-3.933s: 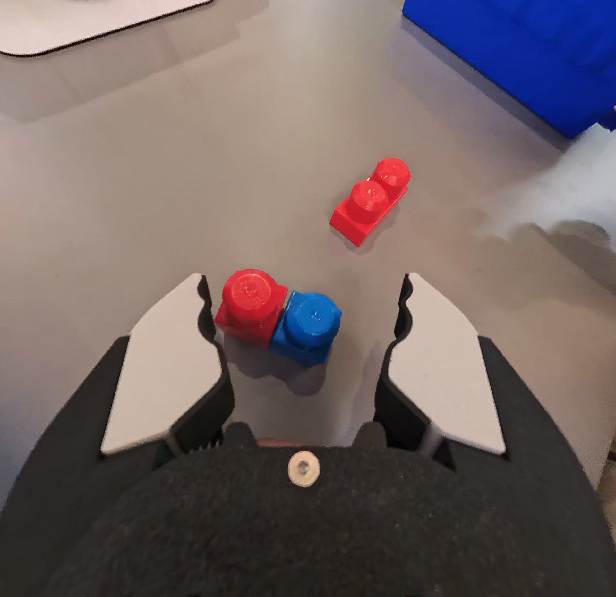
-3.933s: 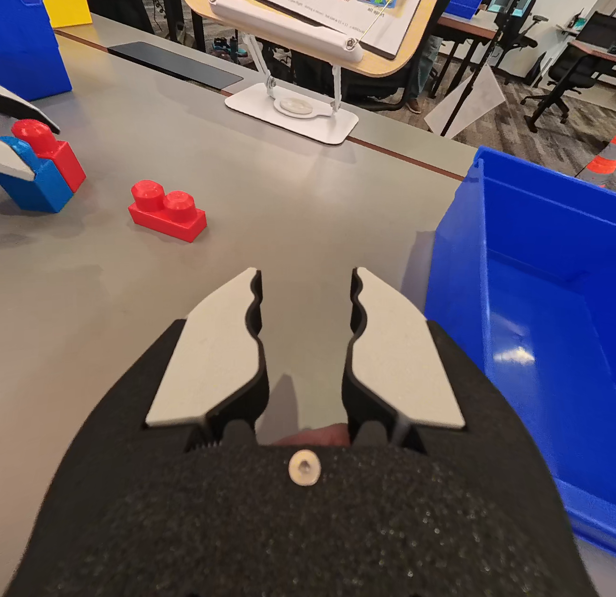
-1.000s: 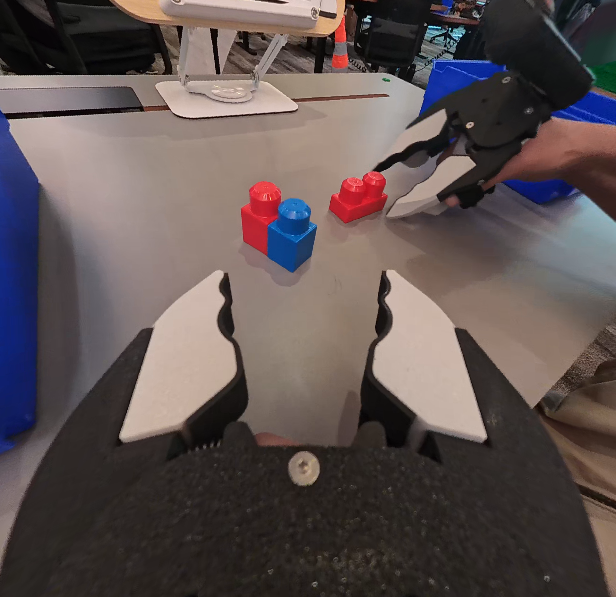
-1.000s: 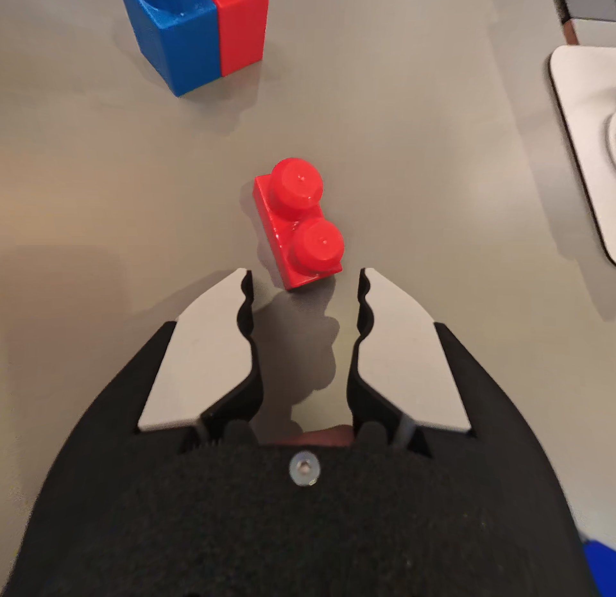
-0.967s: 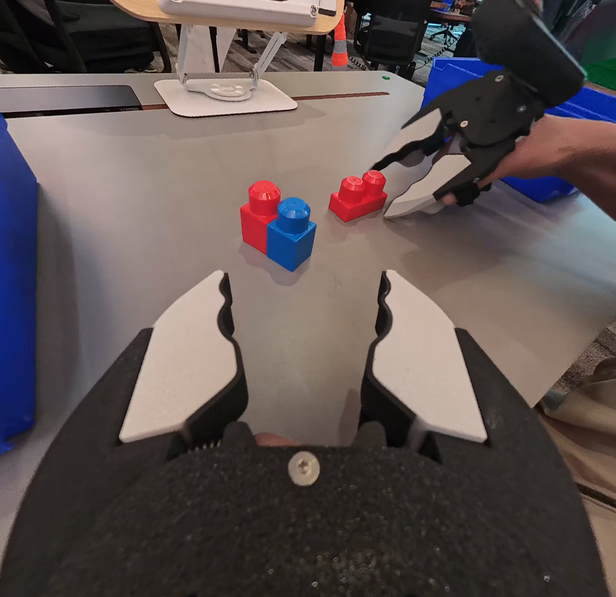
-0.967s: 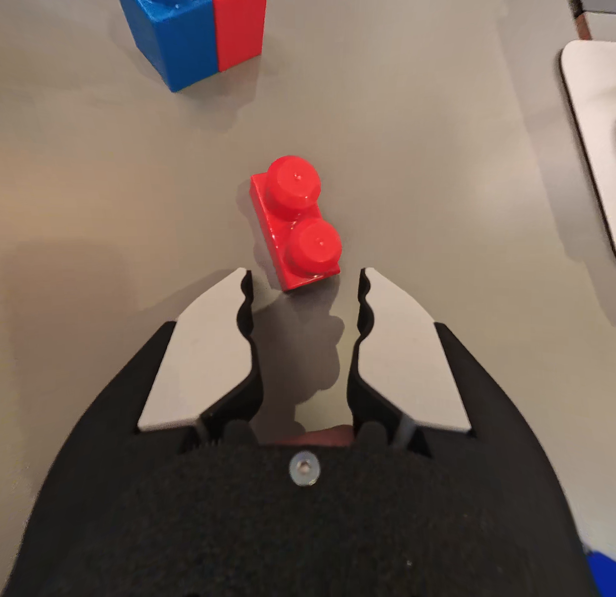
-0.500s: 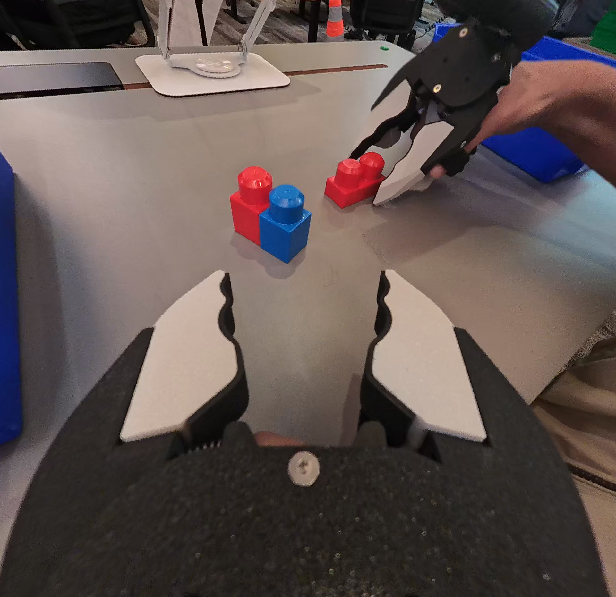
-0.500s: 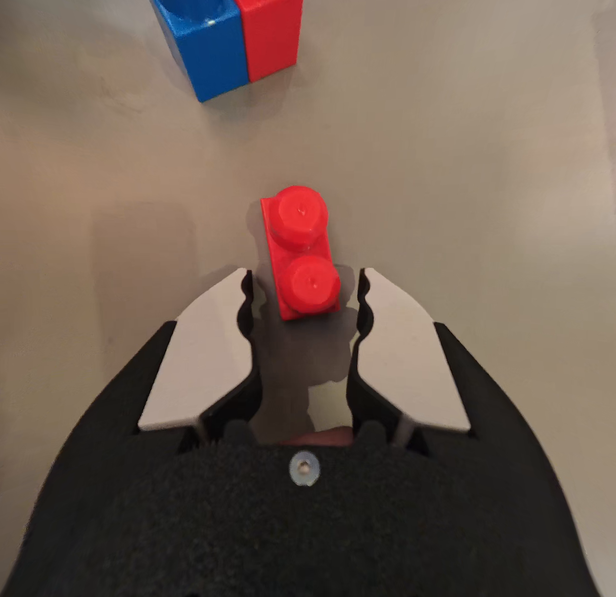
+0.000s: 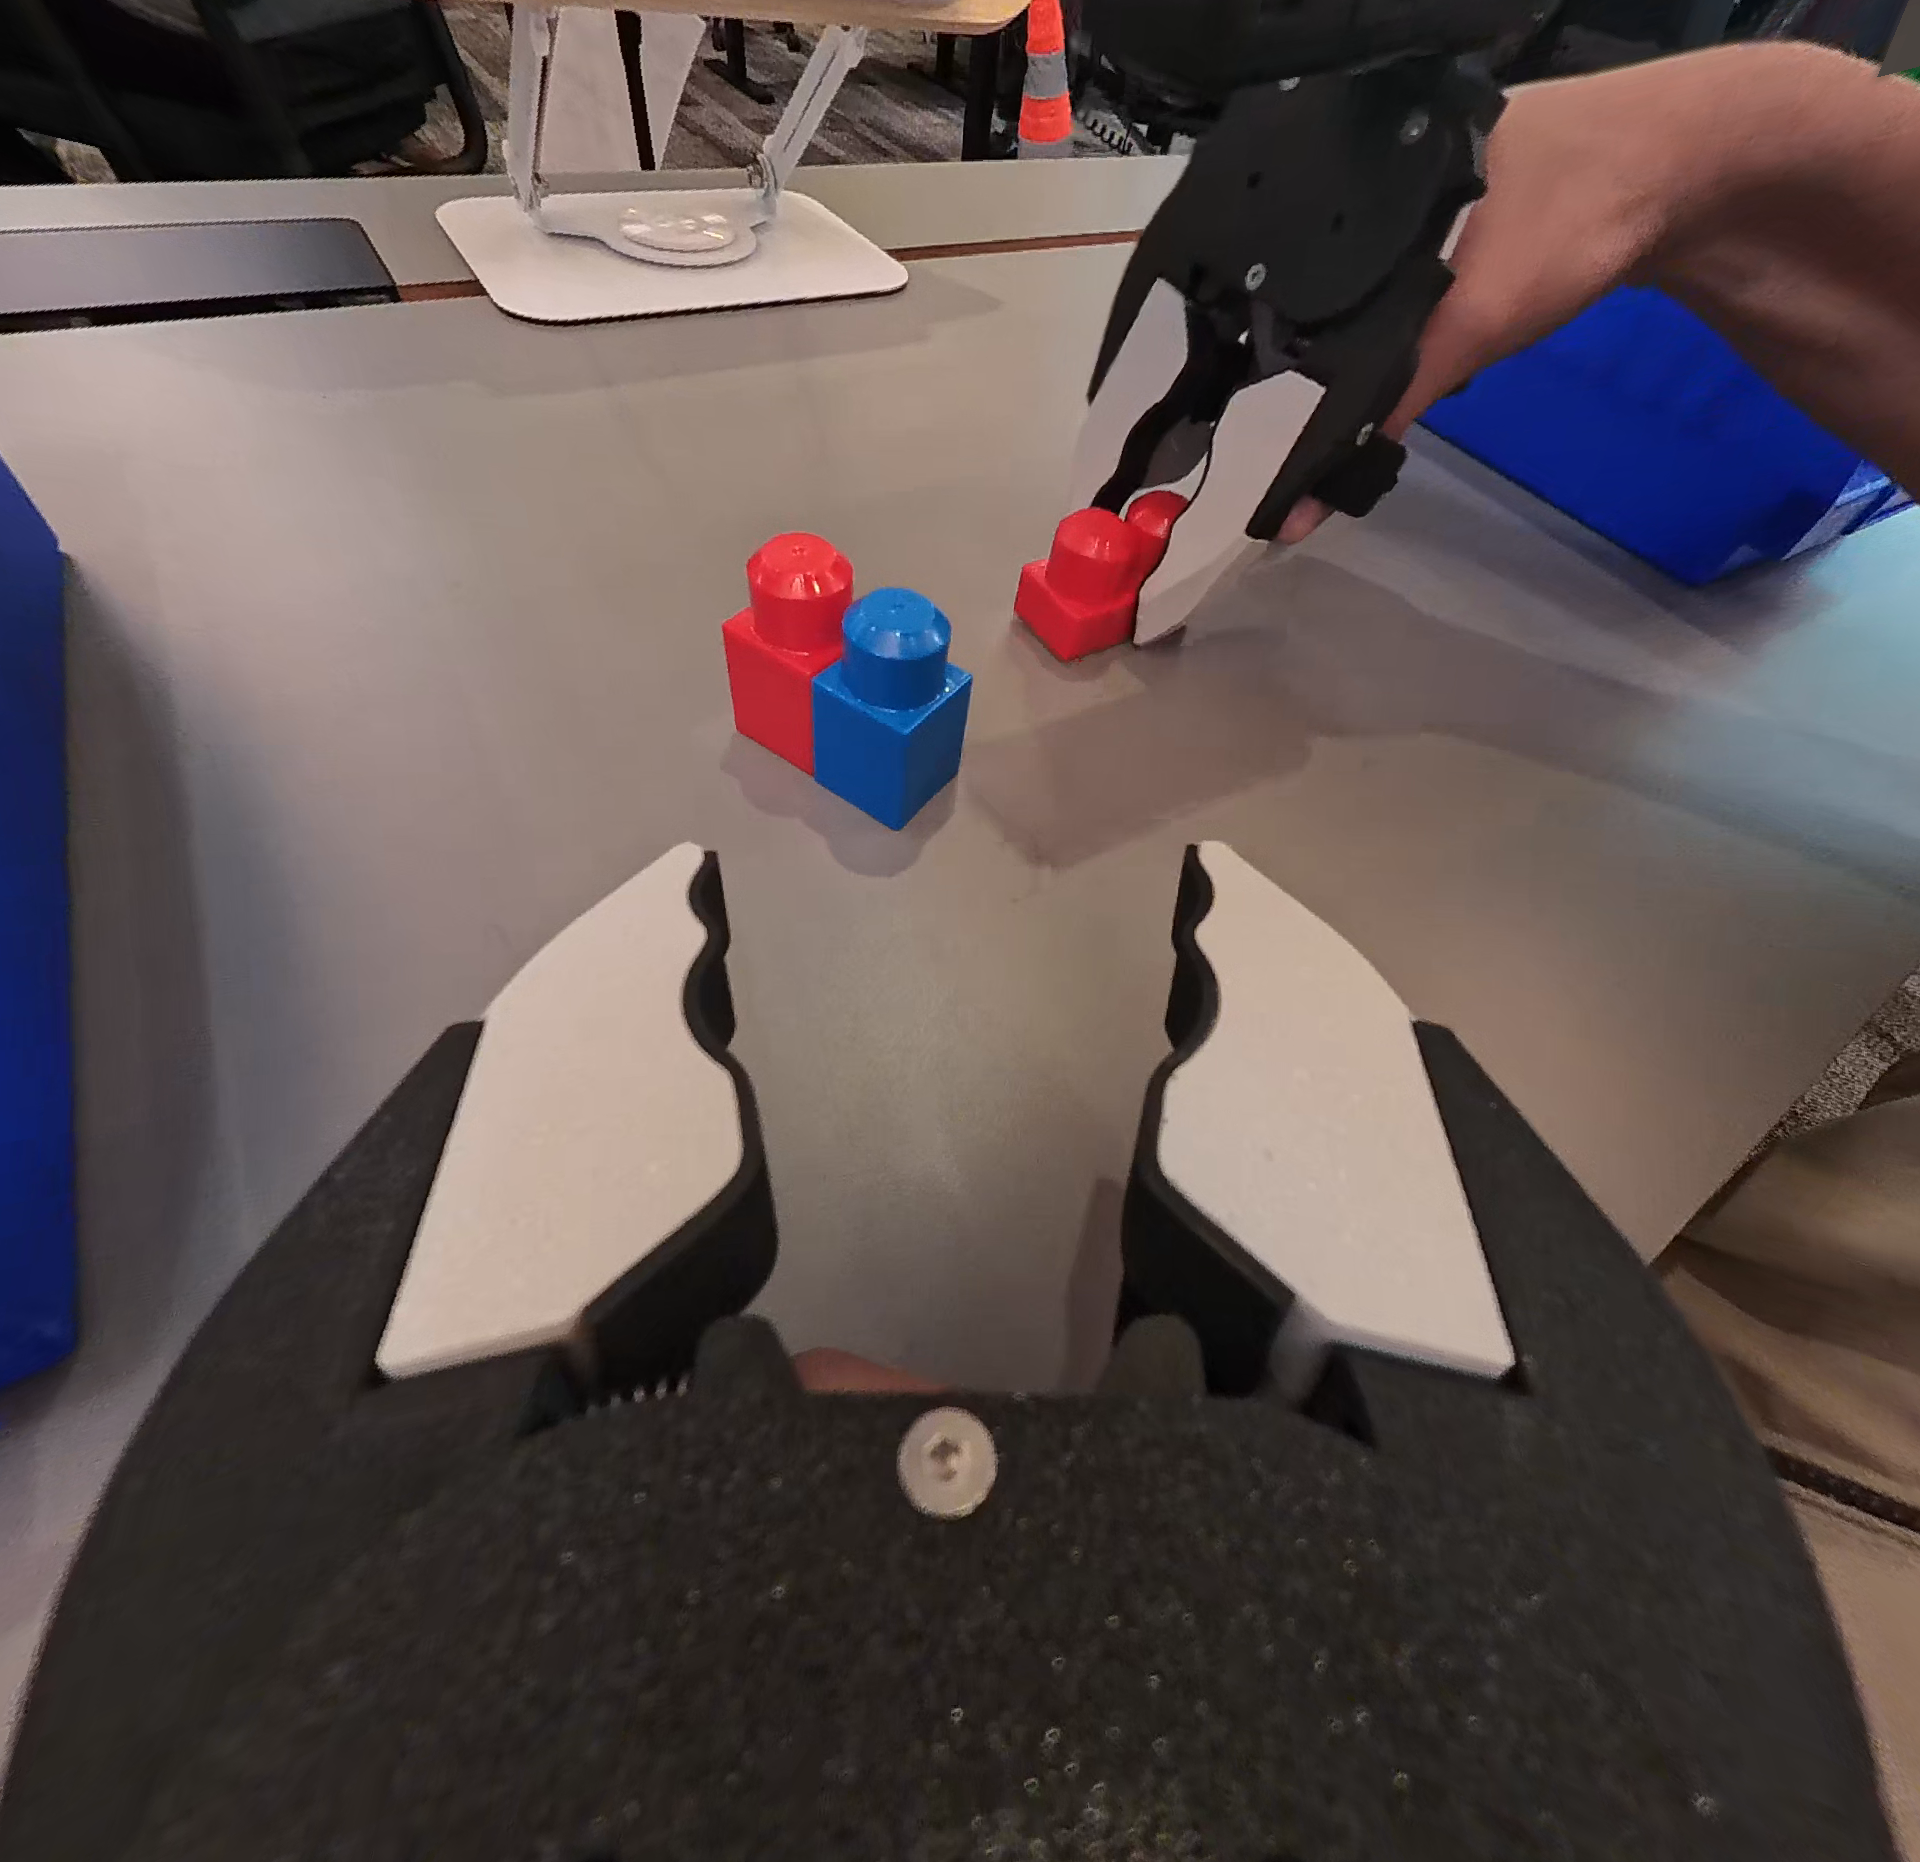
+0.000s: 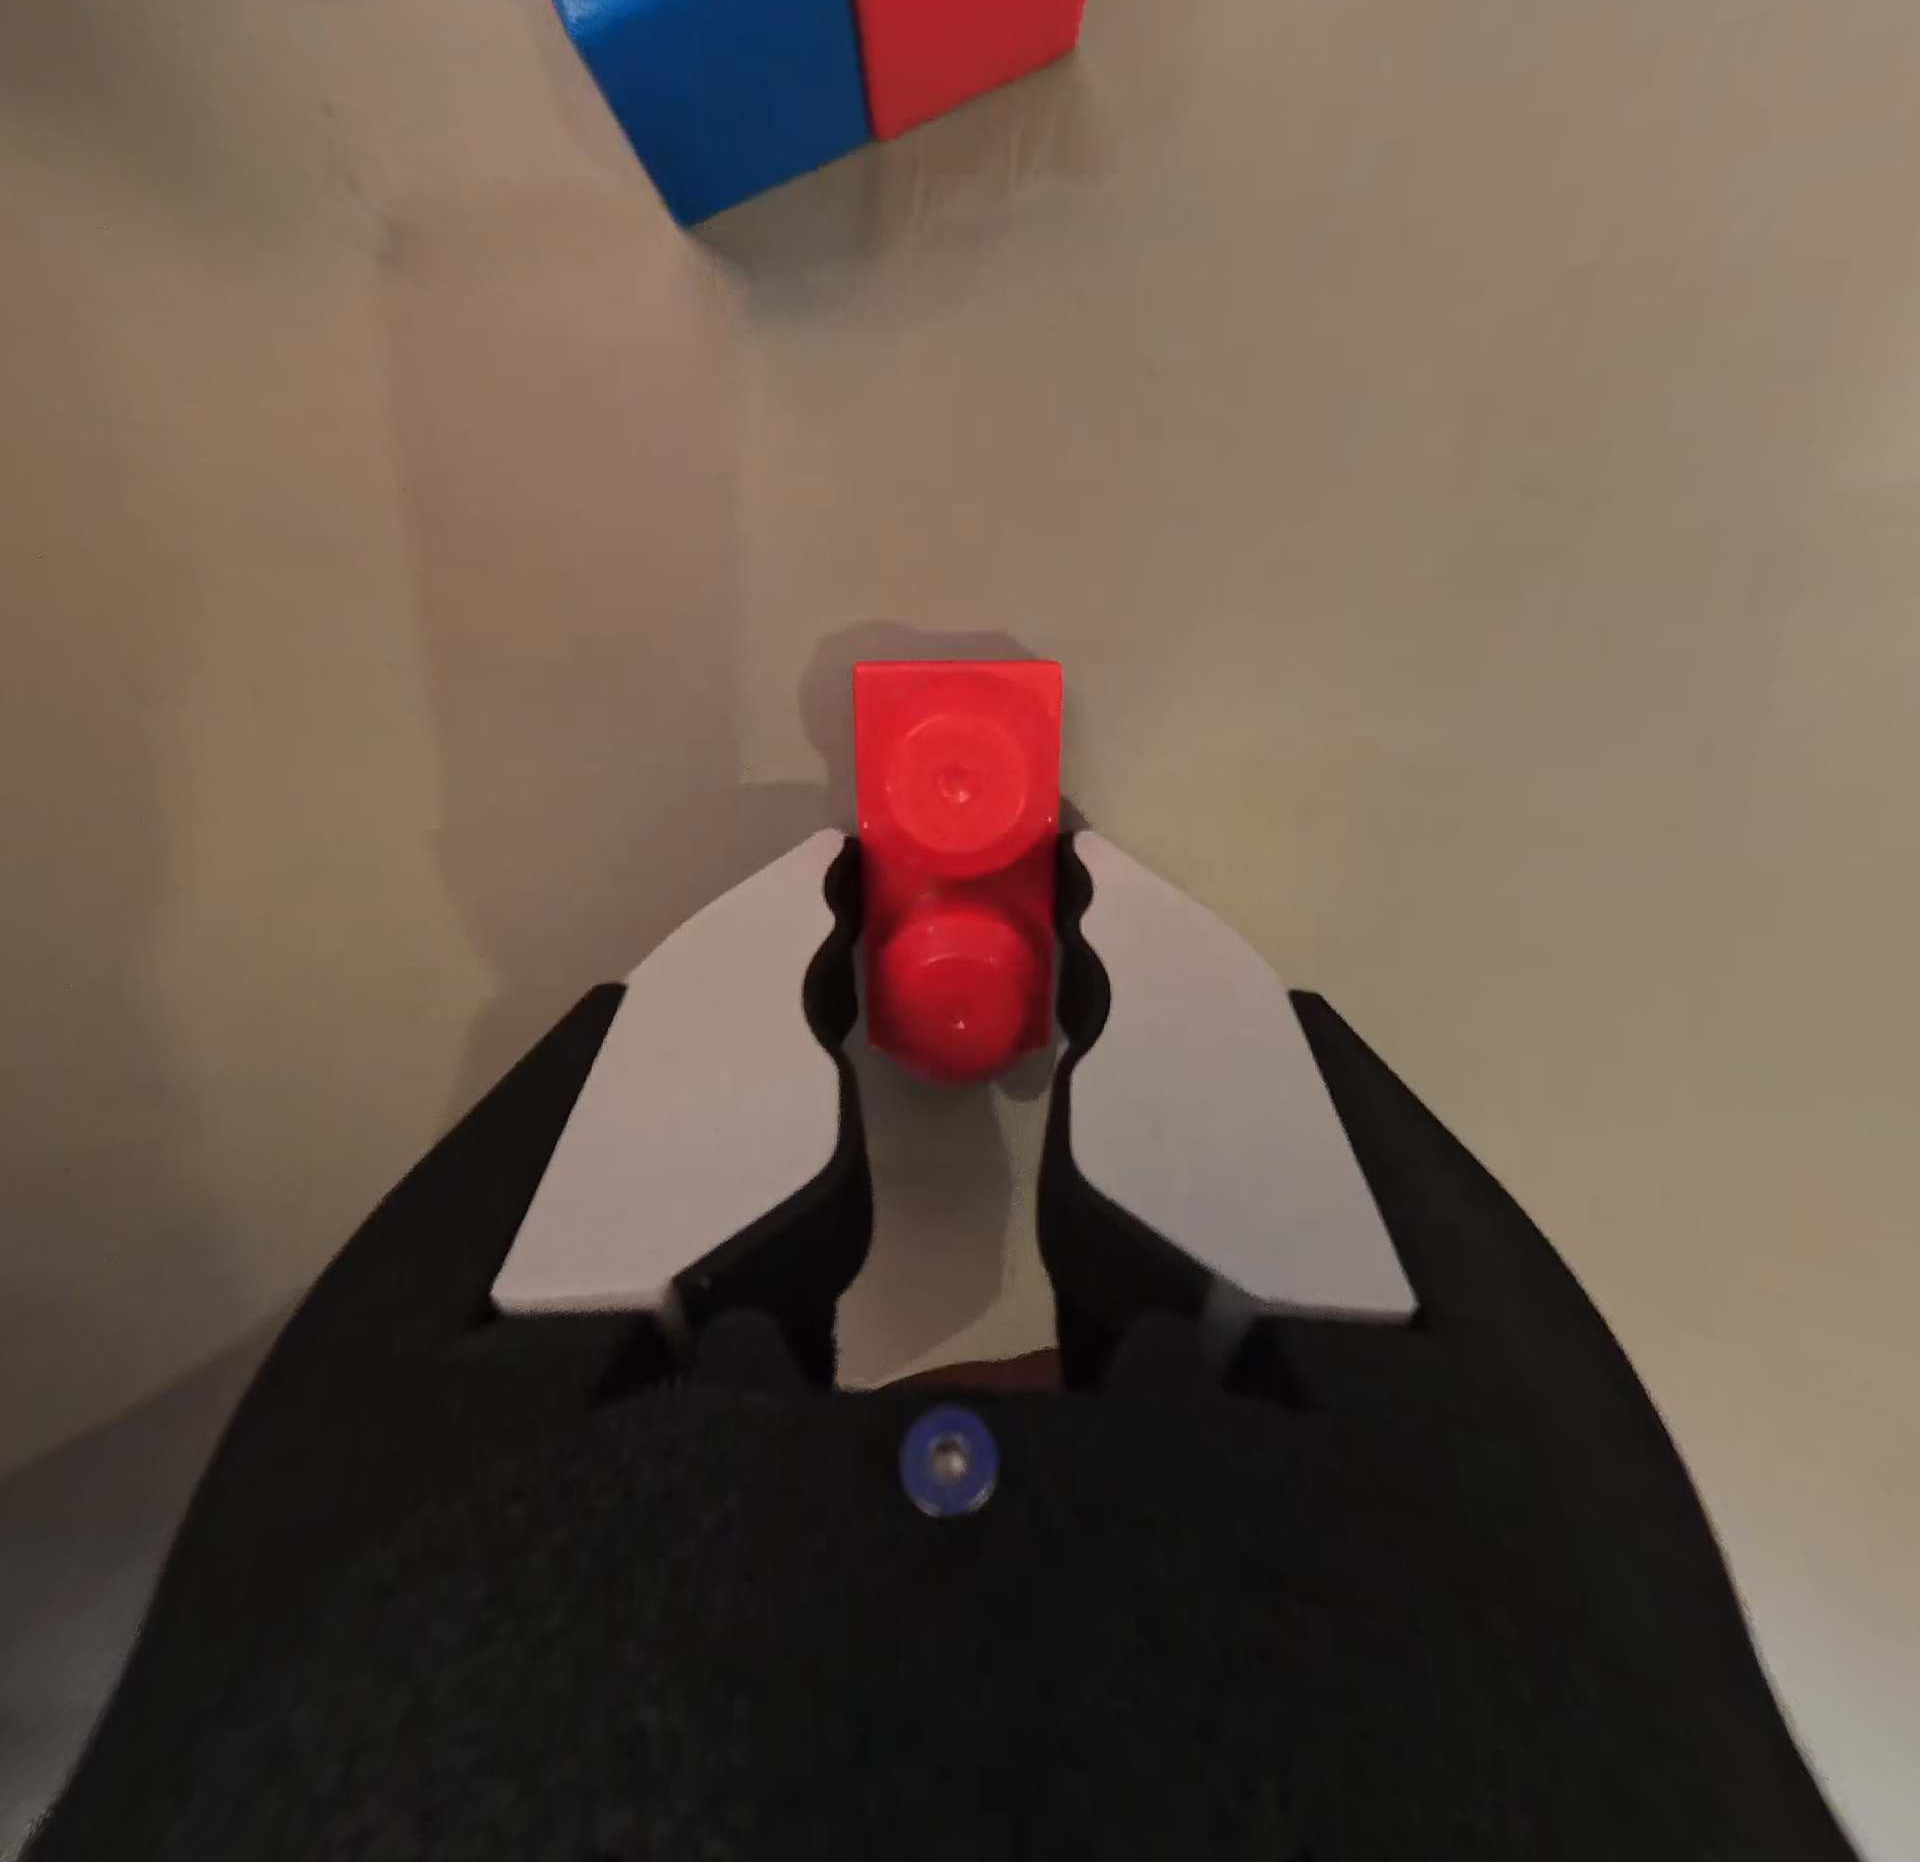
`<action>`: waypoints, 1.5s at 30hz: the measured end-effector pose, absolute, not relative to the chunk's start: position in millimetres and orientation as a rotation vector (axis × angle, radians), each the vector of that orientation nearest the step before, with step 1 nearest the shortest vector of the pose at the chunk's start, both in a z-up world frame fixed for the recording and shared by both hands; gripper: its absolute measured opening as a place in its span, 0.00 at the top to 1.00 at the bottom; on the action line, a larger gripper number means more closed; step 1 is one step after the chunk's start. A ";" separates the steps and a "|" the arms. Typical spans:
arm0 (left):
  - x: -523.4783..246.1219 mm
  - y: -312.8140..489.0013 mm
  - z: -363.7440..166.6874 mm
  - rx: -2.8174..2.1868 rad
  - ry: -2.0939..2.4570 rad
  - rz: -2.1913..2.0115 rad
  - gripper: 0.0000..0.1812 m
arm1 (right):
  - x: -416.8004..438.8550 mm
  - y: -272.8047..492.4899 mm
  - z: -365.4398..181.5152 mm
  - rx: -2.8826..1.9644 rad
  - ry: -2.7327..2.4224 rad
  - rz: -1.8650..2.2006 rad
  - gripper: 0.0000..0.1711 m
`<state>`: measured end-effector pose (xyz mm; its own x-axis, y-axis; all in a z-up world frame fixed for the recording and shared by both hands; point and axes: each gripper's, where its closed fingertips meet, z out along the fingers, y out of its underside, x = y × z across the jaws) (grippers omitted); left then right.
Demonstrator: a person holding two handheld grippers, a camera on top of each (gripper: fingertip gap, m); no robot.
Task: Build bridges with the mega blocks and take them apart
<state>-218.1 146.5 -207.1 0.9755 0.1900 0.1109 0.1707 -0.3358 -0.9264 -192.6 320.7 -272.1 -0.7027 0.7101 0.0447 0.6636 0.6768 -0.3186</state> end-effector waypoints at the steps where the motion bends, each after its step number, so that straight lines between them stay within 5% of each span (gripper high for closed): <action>1: -218.2 146.6 -207.2 -1.922 -0.260 0.022 0.55 | -193.6 321.0 -267.7 -1.135 -2.673 0.430 0.80; 14: -225.3 140.6 -194.7 -1.839 -0.277 0.093 0.56 | -145.0 299.3 -143.0 -1.435 -1.482 0.764 0.80; 20: -234.0 129.2 -176.5 -1.711 -0.310 0.220 0.58 | -102.1 291.2 -150.0 -1.544 -1.104 0.796 0.80; 36: -235.7 124.1 -180.0 -1.725 -0.358 0.261 0.57 | -72.5 294.6 -163.5 -1.627 -0.997 0.760 0.80; 45: -232.8 105.3 -185.0 -1.772 -0.263 0.444 0.57 | -182.9 251.2 -143.6 -1.798 -1.403 0.944 0.80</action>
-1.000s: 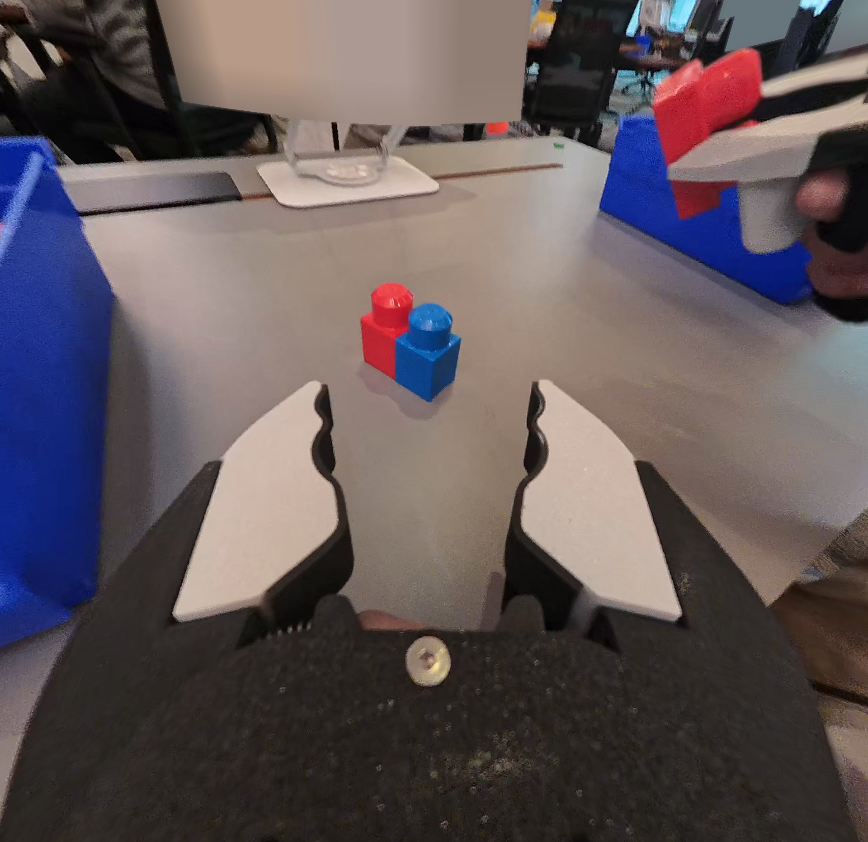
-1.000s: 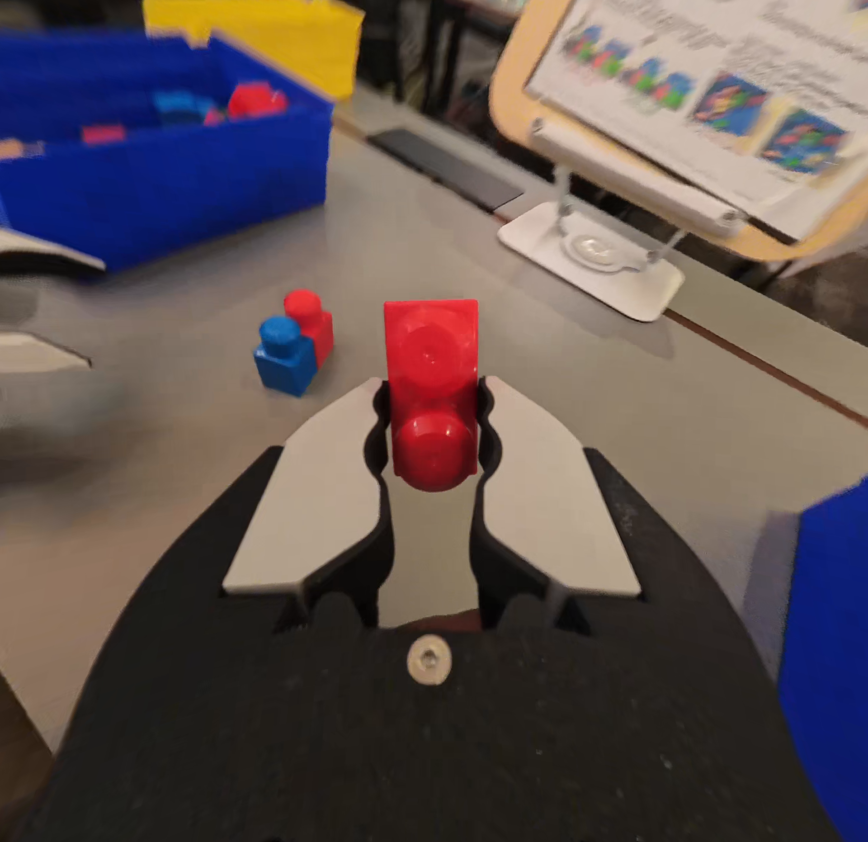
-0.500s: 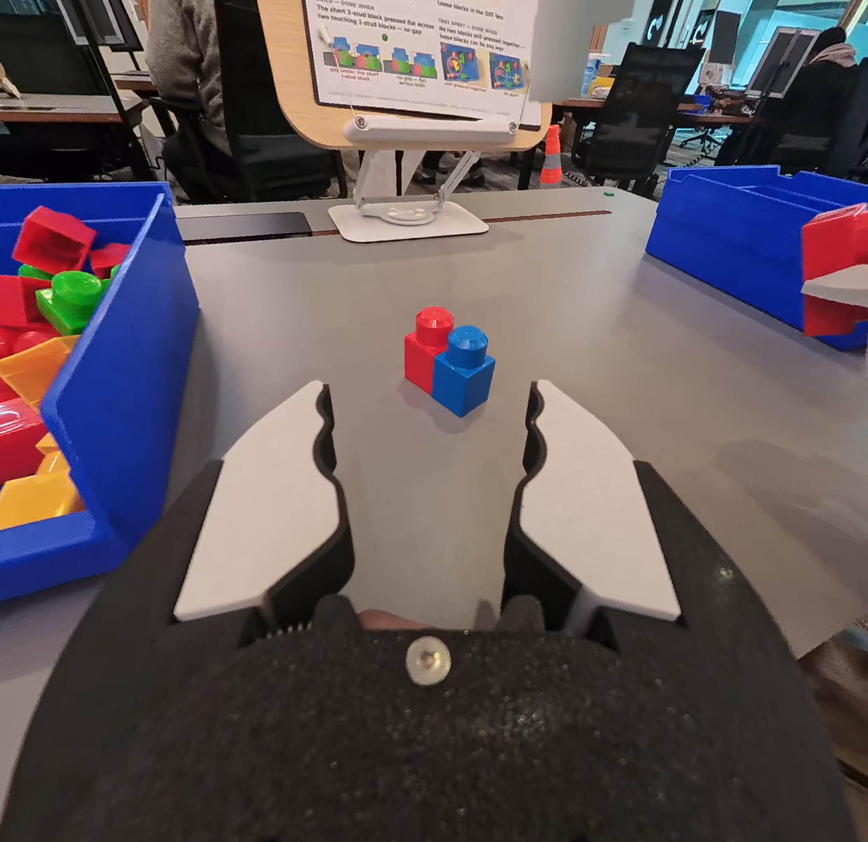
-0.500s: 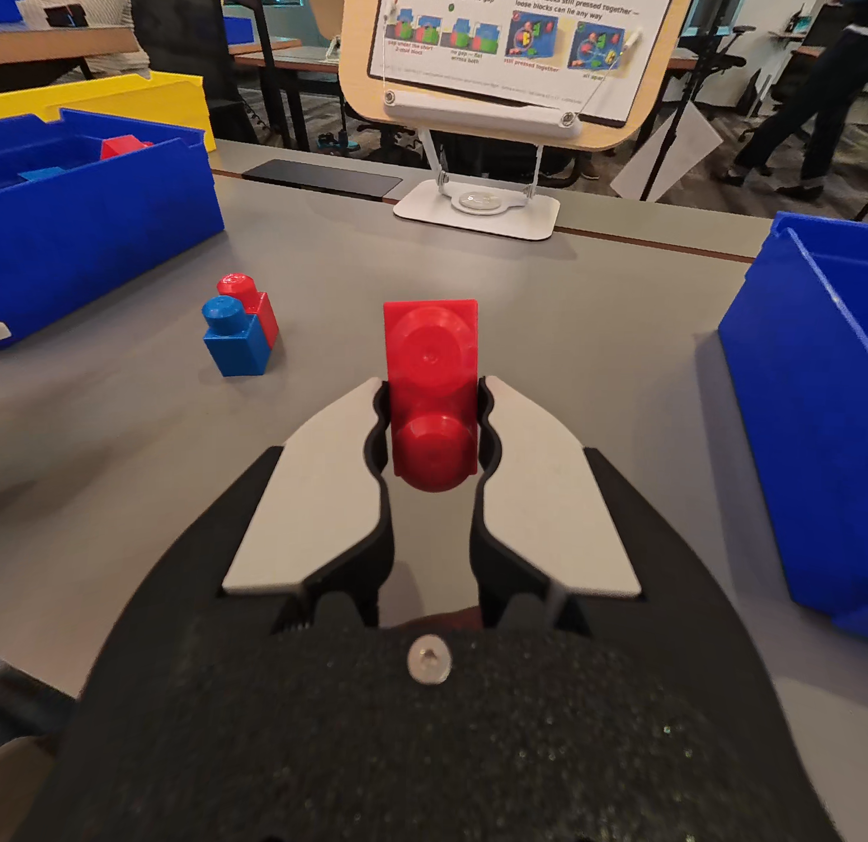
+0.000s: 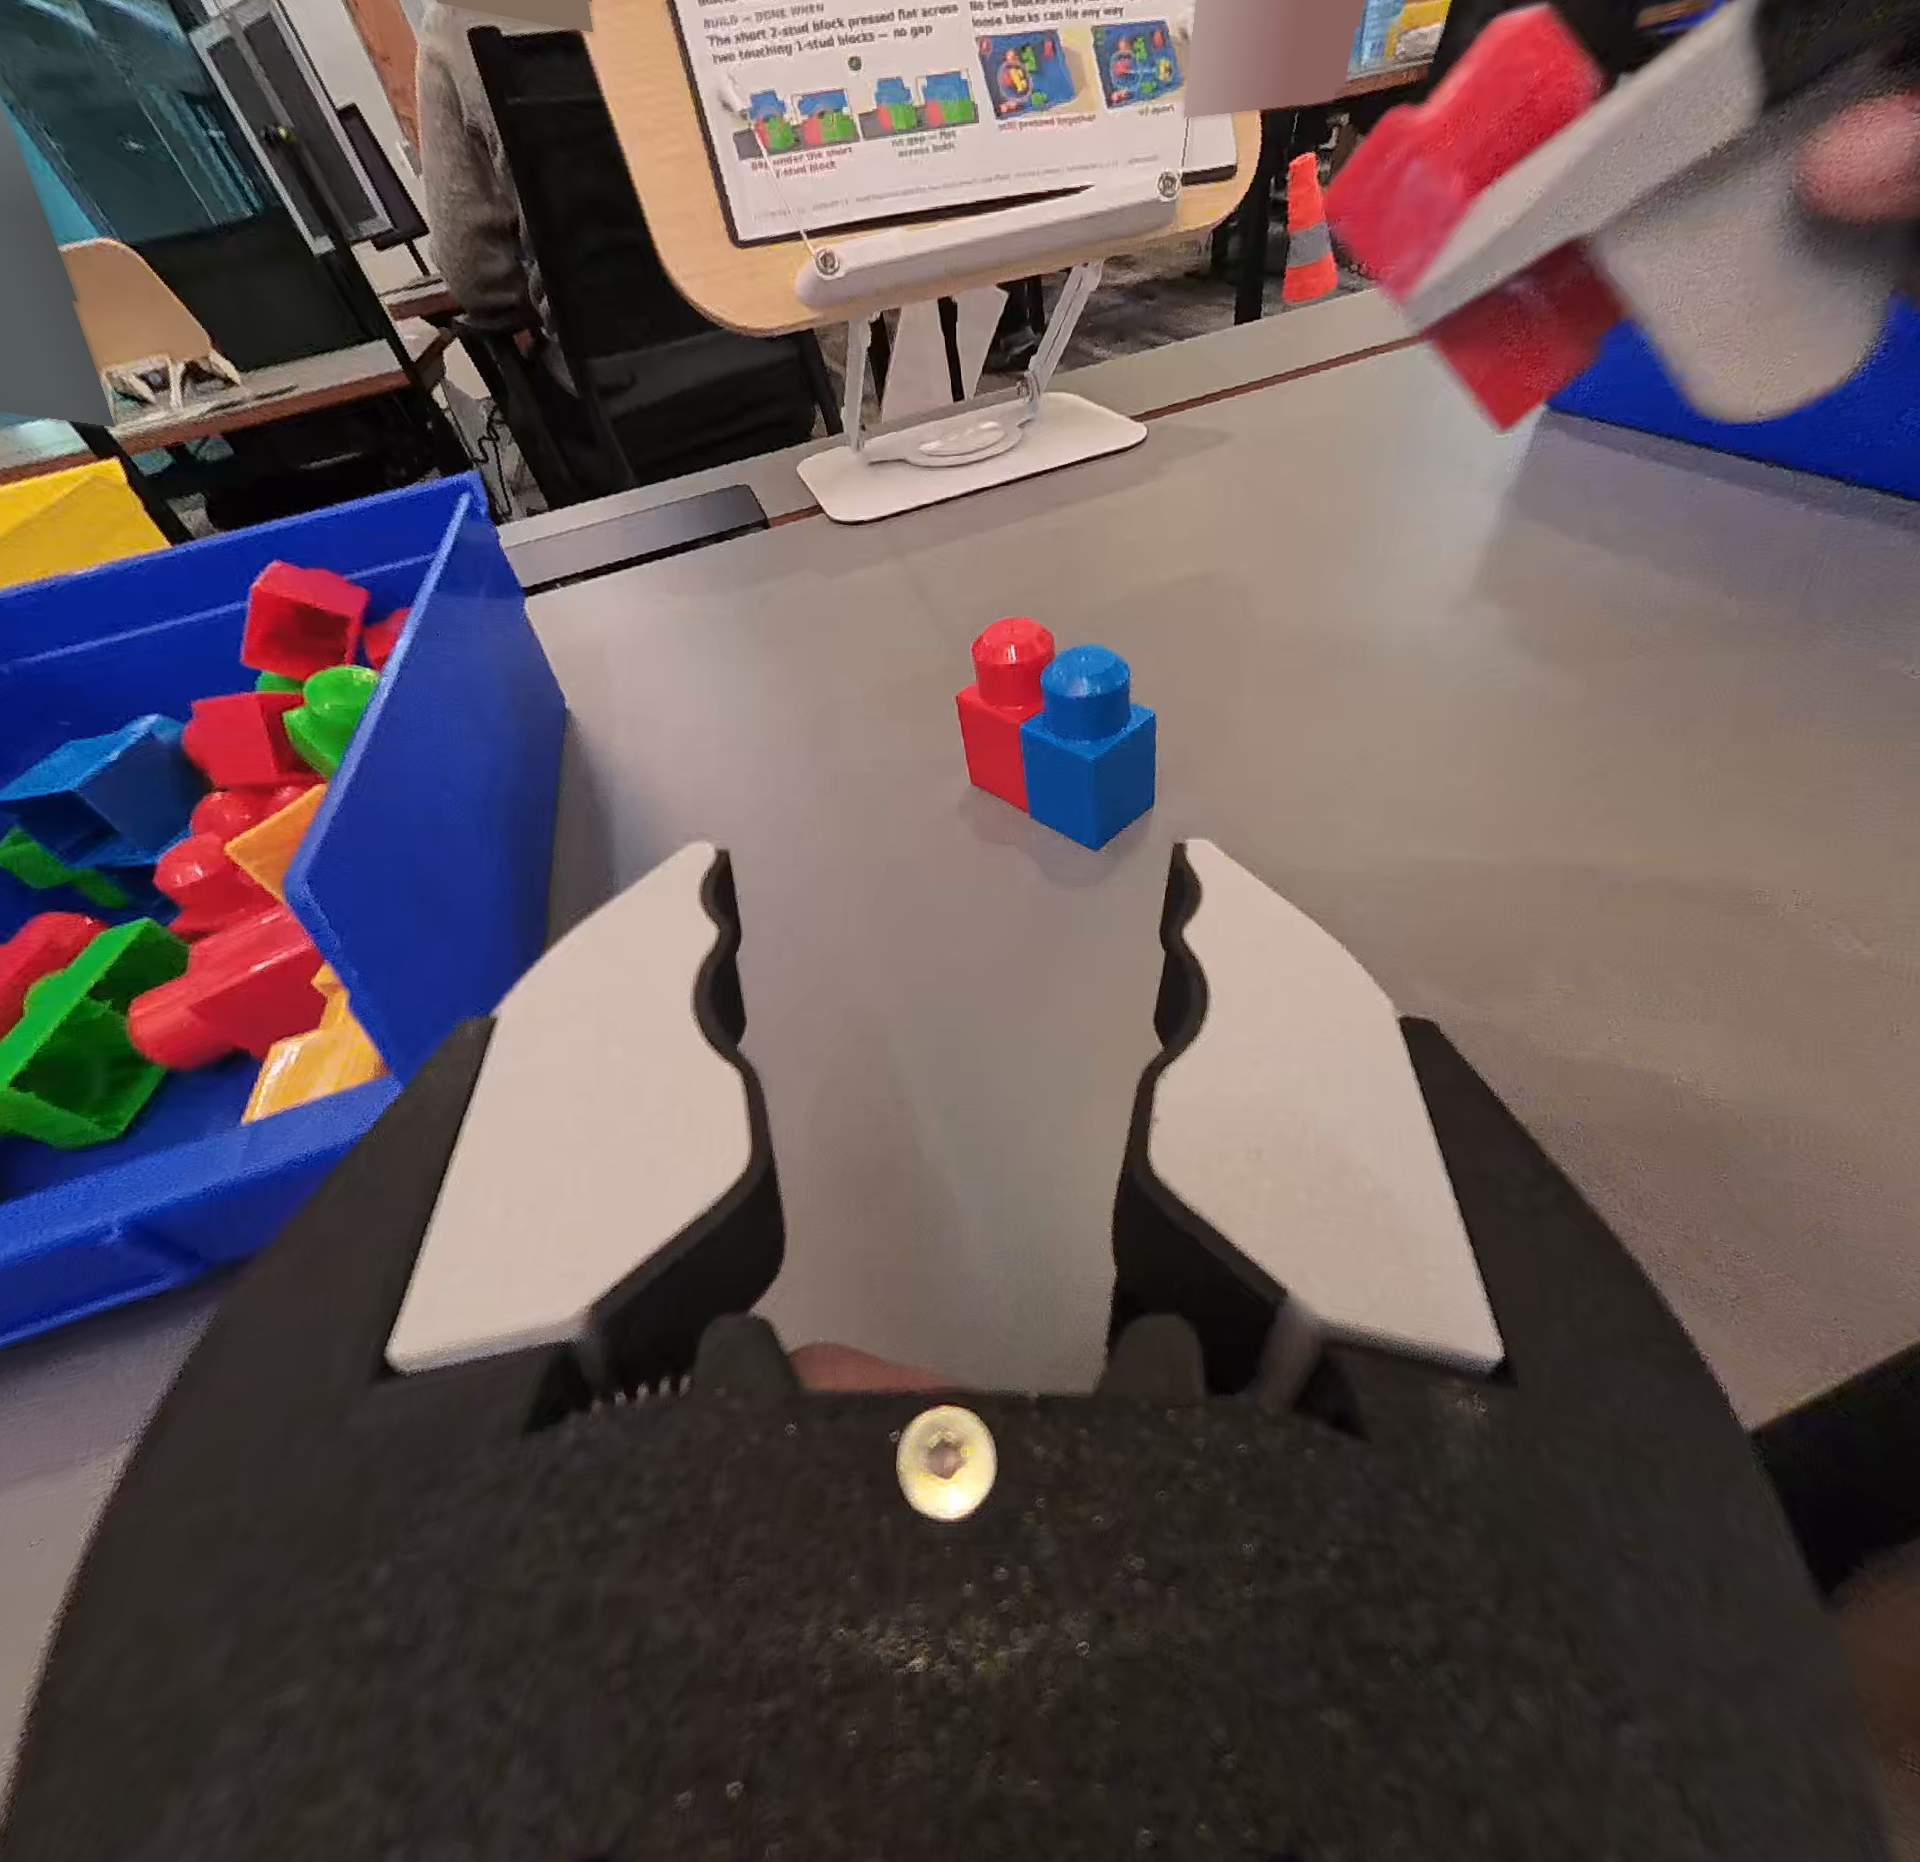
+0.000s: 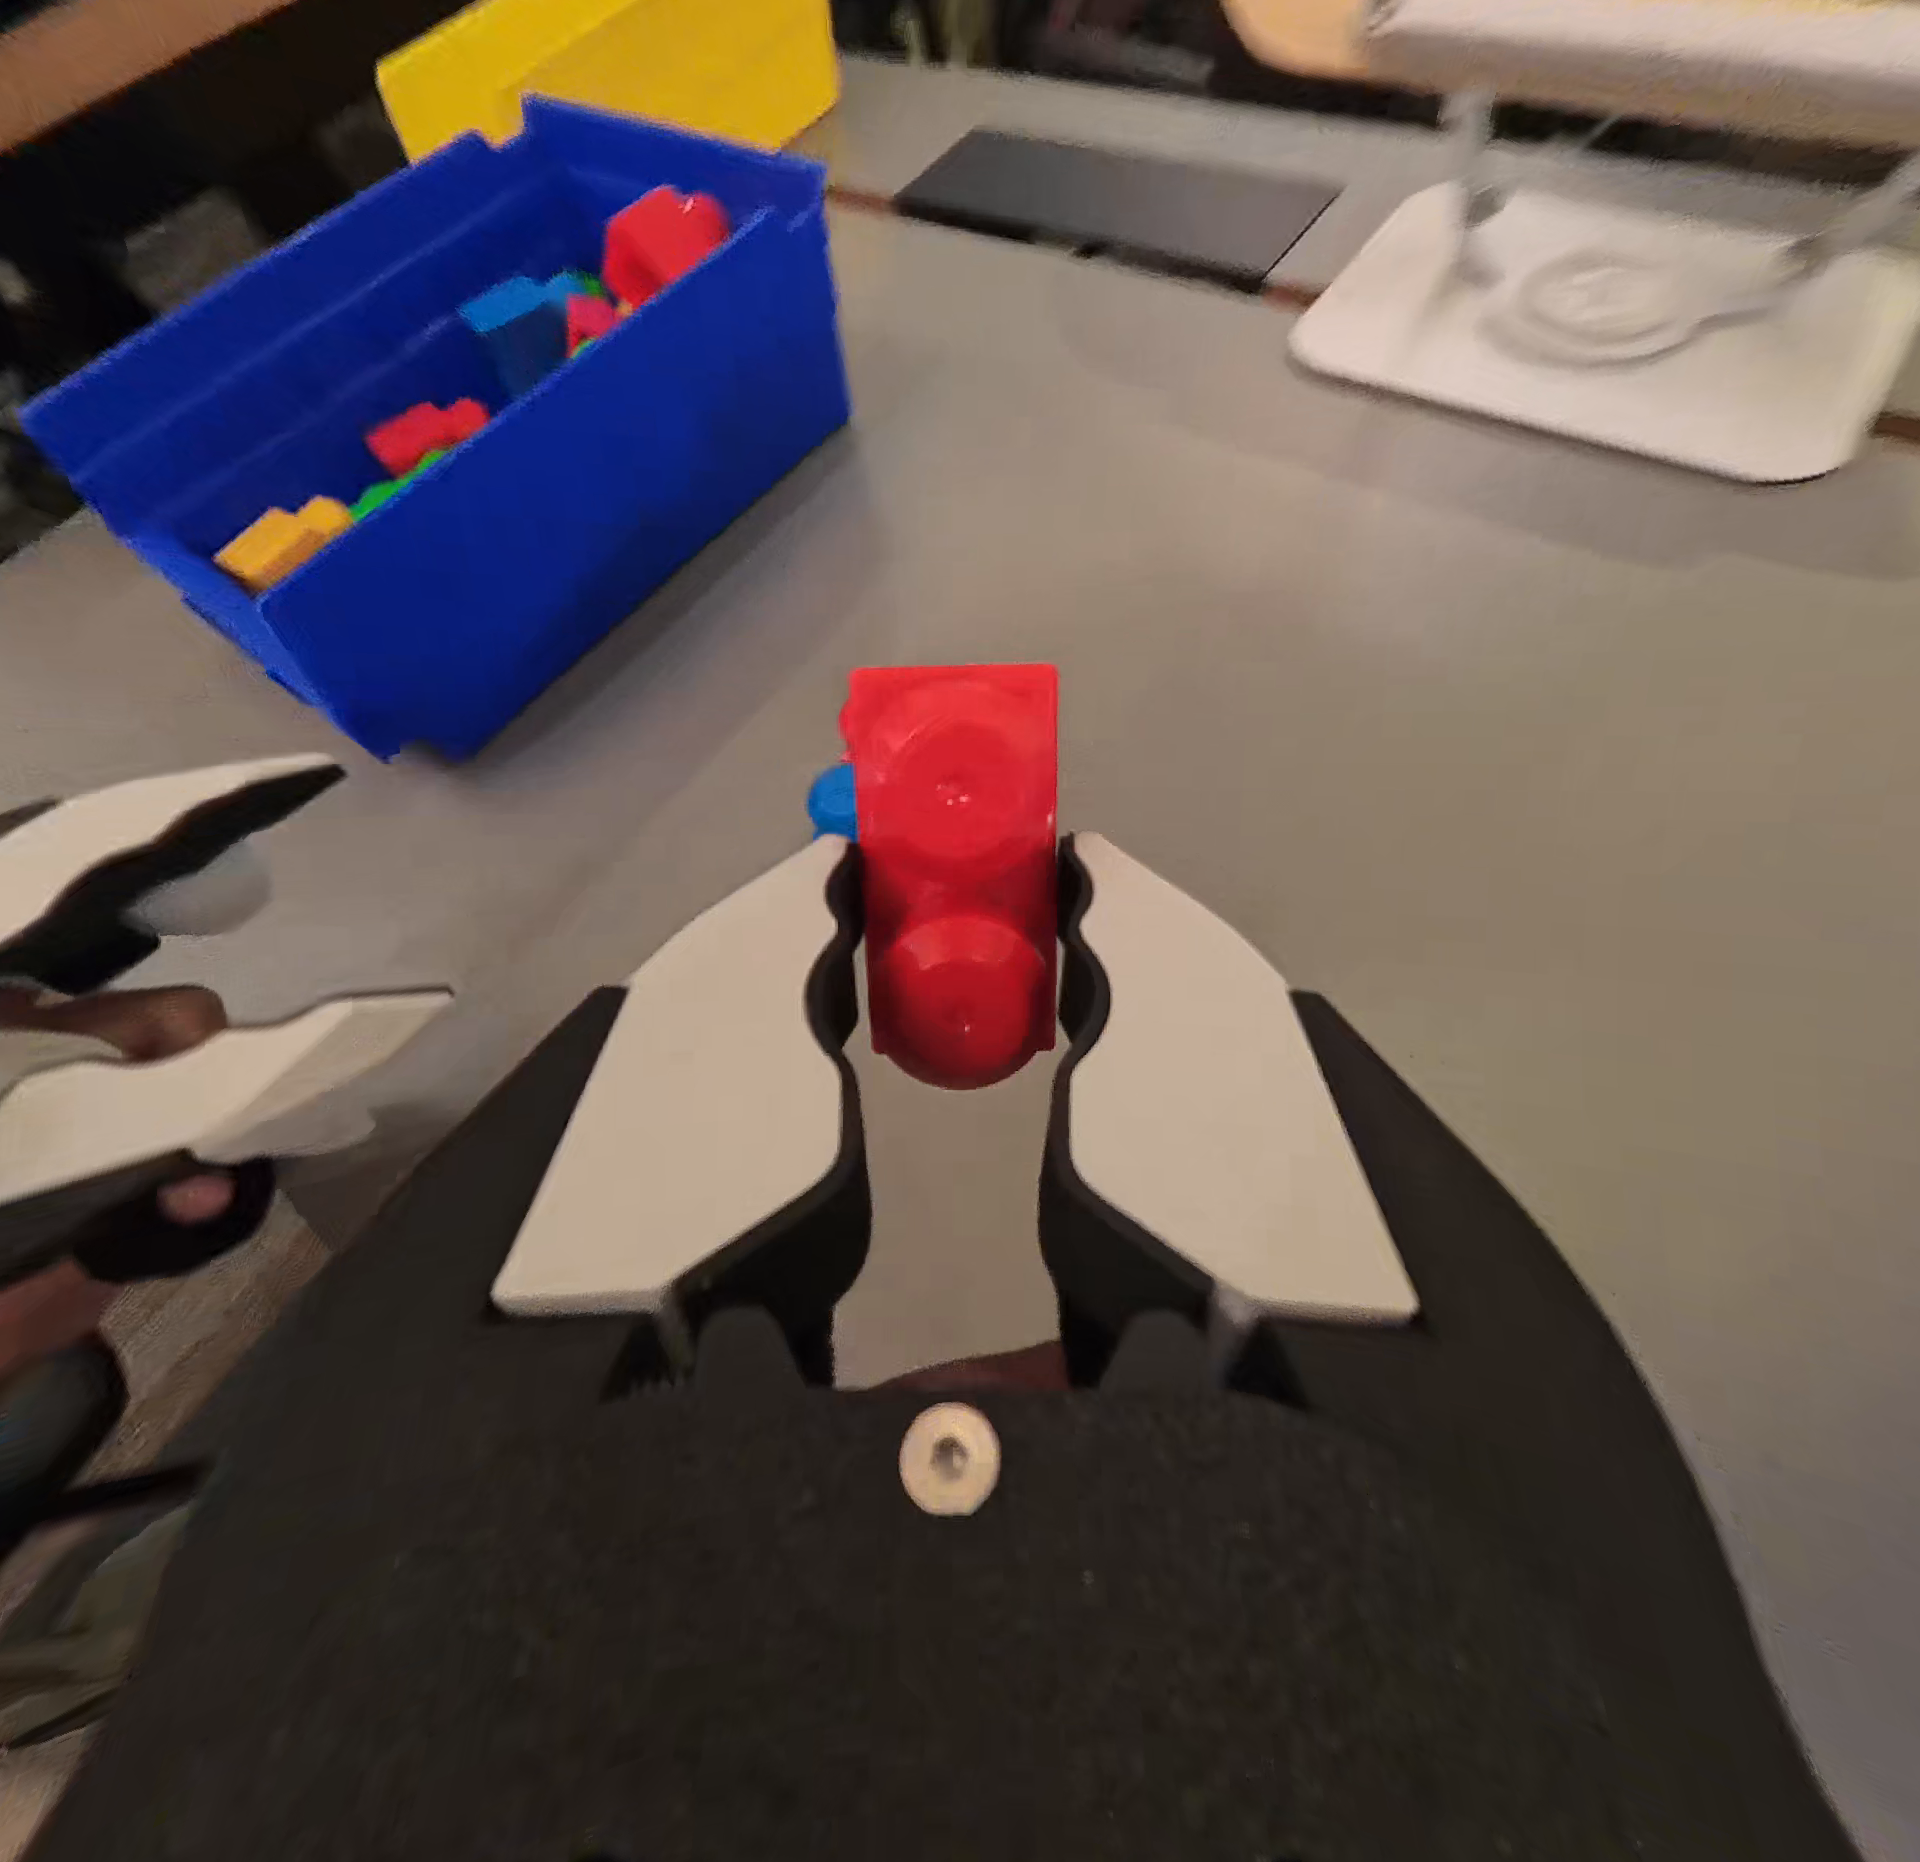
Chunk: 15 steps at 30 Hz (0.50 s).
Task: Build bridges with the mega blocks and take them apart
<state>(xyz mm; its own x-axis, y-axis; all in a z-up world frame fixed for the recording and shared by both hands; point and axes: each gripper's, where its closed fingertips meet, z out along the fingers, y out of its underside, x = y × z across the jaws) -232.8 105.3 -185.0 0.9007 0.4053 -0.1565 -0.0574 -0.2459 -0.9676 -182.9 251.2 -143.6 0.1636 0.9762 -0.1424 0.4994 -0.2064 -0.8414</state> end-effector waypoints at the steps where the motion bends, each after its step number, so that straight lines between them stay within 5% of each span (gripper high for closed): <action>1: -232.6 103.2 -185.6 -1.770 -0.282 0.430 0.57 | -194.4 249.6 -147.5 -1.831 -1.458 0.910 0.80; 15: -229.4 83.9 -181.8 -1.739 -0.307 0.288 0.57 | -268.2 218.3 -192.9 -2.201 -1.733 0.572 0.80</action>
